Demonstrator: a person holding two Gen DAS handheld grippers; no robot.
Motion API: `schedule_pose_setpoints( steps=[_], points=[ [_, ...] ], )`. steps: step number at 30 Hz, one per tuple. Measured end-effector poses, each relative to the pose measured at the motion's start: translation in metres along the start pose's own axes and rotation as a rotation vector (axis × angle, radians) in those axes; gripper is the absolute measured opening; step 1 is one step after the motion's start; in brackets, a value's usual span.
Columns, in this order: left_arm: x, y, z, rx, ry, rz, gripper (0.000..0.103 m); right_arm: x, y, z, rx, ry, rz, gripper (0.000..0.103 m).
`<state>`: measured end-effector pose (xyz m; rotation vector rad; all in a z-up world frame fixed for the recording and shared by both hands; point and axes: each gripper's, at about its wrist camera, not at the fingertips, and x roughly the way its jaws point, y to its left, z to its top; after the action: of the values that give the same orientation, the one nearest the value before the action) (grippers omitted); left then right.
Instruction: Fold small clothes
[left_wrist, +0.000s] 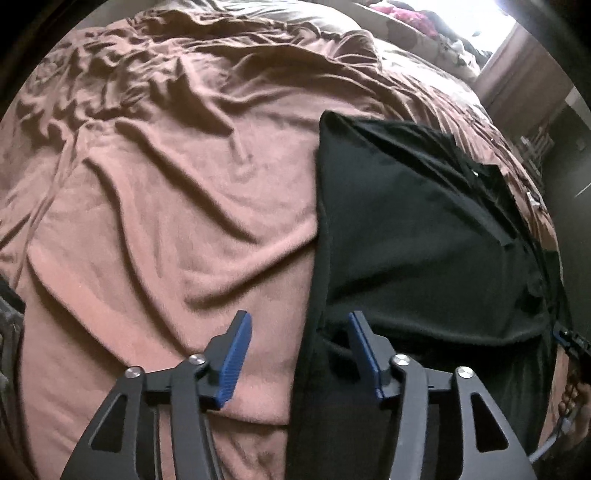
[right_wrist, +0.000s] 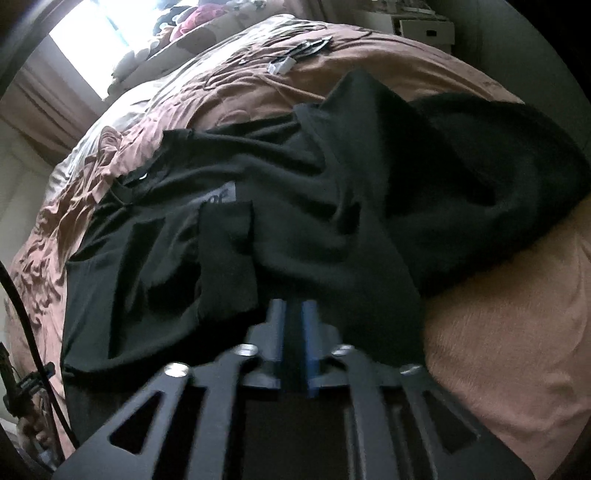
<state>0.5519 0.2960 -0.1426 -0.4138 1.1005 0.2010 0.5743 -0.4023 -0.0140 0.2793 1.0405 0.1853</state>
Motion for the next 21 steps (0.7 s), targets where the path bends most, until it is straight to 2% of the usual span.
schedule_pose_setpoints(
  steps=[2,4,7,13,15,17,21],
  points=[
    [-0.001,-0.004,0.008,0.013,-0.009,0.000,0.064,-0.003,-0.001,0.005,-0.004,-0.035,0.004,0.069],
    [0.000,-0.008,0.019,0.031,-0.027,0.010,0.065,-0.005,0.000,0.008,-0.022,-0.065,0.009,0.070],
    [0.005,-0.011,0.033,0.034,-0.037,0.003,0.065,0.005,0.003,0.011,-0.026,-0.045,0.063,0.070],
    [0.023,-0.011,0.066,0.053,-0.052,-0.018,0.065,0.025,0.013,0.022,-0.071,-0.049,0.067,0.069],
    [0.027,-0.008,0.080,0.057,-0.059,-0.016,0.065,0.033,0.016,0.026,-0.078,-0.035,0.061,0.058],
    [0.030,-0.007,0.094,0.057,-0.068,-0.005,0.065,0.039,0.018,0.031,-0.071,-0.021,0.065,0.052],
    [0.034,-0.005,0.116,0.059,-0.091,-0.008,0.065,0.048,0.018,0.039,-0.053,-0.015,0.080,0.052]
  ],
)
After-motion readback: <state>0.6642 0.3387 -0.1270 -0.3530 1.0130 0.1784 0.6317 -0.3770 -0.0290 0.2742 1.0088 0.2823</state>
